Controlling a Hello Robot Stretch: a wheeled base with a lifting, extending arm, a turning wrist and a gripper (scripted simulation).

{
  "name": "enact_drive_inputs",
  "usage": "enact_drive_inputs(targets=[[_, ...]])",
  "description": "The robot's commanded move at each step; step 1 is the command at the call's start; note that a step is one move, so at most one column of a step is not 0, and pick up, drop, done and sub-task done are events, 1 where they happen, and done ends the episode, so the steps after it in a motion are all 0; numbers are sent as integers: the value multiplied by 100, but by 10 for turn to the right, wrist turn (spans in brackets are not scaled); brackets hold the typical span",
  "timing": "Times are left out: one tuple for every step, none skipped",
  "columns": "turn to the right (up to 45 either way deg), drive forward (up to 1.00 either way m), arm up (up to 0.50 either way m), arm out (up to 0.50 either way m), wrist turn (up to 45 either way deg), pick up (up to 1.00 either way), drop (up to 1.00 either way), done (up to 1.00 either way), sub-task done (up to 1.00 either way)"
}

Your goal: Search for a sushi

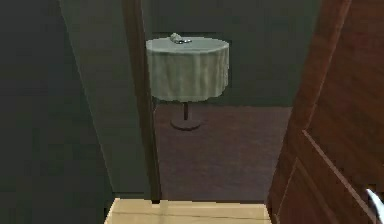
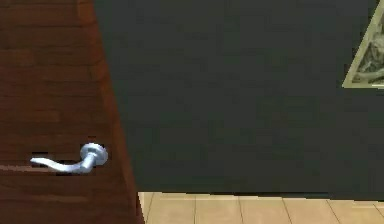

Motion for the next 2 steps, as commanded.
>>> enact_drive_inputs(targets=[[0,75,0,0,0,0,0,0,0],[300,0,0,0,0,0,0,0,0]])
